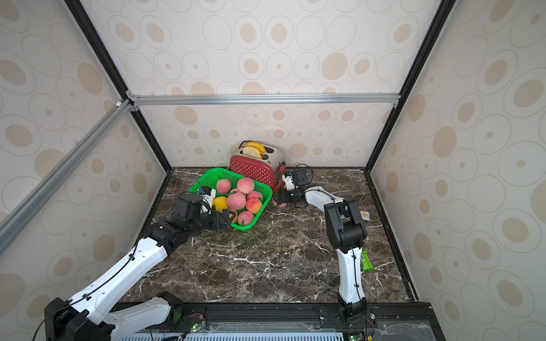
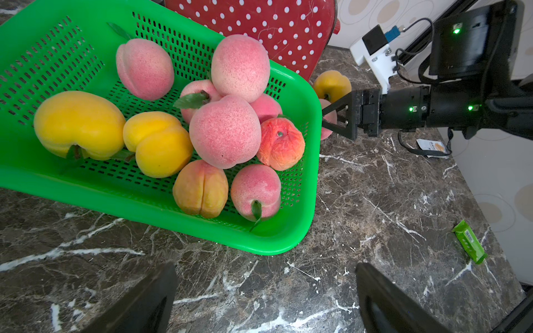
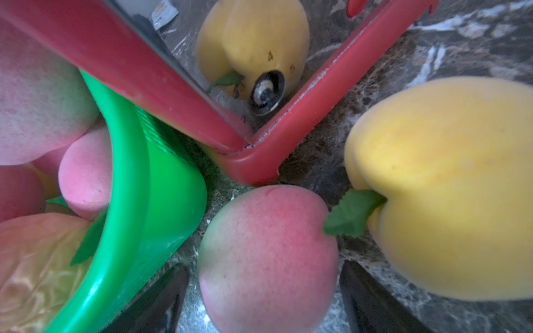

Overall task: Put the peaches into the basket
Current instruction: Pick up the peach from the center of the board.

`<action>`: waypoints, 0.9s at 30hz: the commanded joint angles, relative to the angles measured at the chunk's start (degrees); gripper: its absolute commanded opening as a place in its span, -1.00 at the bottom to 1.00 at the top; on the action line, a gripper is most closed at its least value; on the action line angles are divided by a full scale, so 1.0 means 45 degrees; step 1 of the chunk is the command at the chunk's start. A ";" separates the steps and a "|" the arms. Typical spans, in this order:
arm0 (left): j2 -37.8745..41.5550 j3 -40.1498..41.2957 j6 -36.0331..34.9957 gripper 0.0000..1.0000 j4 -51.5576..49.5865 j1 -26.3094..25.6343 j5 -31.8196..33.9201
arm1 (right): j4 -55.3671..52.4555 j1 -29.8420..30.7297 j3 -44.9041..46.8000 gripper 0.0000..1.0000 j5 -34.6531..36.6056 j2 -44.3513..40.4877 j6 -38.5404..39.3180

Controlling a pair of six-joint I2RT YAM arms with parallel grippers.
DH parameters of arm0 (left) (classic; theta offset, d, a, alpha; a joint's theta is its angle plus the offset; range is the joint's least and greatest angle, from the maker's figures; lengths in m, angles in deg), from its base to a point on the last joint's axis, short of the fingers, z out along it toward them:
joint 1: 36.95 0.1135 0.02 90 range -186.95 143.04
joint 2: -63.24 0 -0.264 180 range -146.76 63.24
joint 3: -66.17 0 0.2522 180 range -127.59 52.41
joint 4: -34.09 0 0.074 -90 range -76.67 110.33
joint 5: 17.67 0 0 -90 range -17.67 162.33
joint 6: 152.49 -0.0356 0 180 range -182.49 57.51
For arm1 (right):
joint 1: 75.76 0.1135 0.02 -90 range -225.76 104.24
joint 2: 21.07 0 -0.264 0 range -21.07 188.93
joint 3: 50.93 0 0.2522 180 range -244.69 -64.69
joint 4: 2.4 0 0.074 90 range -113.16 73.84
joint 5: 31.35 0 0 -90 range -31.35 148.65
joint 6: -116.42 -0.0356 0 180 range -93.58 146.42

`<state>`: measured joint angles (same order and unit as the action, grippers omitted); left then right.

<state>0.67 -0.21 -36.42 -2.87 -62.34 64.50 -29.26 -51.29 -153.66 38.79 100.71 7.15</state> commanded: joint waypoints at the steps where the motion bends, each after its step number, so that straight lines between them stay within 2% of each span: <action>1: 0.0236 -0.0016 -0.0246 0.98 0.0038 0.0087 -0.0008 | -0.0243 0.0069 0.0054 0.70 -0.0178 0.0283 0.0083; 7: 0.0232 0.0014 -0.0212 0.98 0.0019 0.0088 -0.0008 | -0.0145 0.0055 0.0220 0.61 -0.0216 0.0204 0.0085; 12: 0.0271 0.0081 -0.0206 0.98 -0.0020 0.0098 0.0032 | -0.0043 0.0016 0.0542 0.38 -0.0208 -0.0072 0.0234; 14: 0.0290 0.0159 -0.0231 0.98 -0.0073 0.0098 0.0066 | 0.0094 -0.0053 0.0722 0.34 -0.0249 -0.0250 0.0201; 19: 0.0339 0.0248 -0.0306 0.98 -0.0099 0.0093 -0.0033 | 0.0282 -0.0125 0.1181 0.33 -0.0604 -0.0863 0.0142; 27: 0.0008 0.0150 -0.0685 0.98 0.0078 0.0078 -0.1646 | 0.0923 -0.0357 0.3325 0.34 -0.1048 -0.3294 0.0090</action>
<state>1.09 0.99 -37.54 -2.87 -62.28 60.41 -26.20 -52.49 -140.94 35.47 90.72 7.33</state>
